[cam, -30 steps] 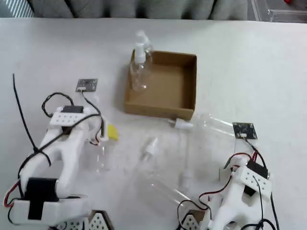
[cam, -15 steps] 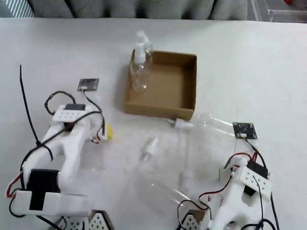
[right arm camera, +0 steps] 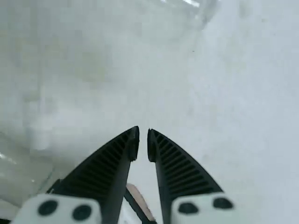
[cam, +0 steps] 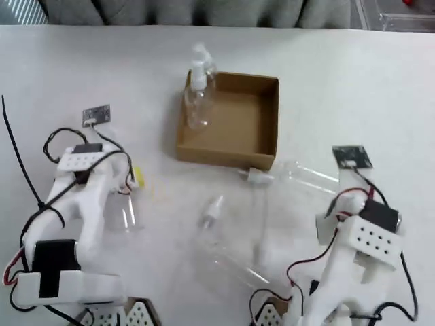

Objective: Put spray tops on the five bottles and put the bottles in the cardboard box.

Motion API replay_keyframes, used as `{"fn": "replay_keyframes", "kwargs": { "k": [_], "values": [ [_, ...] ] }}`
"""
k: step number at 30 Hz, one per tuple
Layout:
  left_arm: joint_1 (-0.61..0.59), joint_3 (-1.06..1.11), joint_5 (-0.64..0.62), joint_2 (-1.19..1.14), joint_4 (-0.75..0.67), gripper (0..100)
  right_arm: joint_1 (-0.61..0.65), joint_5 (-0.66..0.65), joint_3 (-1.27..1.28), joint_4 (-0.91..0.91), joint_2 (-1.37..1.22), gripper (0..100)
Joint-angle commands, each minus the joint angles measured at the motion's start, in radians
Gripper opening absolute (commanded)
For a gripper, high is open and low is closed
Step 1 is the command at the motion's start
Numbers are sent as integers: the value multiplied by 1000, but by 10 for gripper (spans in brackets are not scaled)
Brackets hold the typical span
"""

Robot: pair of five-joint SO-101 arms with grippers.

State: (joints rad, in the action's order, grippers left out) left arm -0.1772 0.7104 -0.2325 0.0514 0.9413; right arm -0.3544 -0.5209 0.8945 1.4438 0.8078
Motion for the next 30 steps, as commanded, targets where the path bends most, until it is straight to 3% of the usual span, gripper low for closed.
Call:
{"fn": "replay_keyframes", "kwargs": {
  "k": [1, 9, 14, 17, 20, 30],
  "values": [
    [-22, -57, -15, 12, -29, 20, 216, 149, -144, 82, 2, 18],
    [-51, -64, -15, 7, -29, 20, 684, 509, -129, -140, 2, 19],
    [-51, -60, -12, 5, -29, 20, 871, 566, -95, -246, 1, 53],
    [-51, -60, -11, 5, -29, 20, 935, 589, -52, -302, -7, 166],
    [-51, -61, -9, 5, -29, 20, 977, 720, -28, -361, -53, 248],
    [-51, -58, -6, 4, -51, 20, 1026, 878, -32, -613, -429, 252]
  ]
}}
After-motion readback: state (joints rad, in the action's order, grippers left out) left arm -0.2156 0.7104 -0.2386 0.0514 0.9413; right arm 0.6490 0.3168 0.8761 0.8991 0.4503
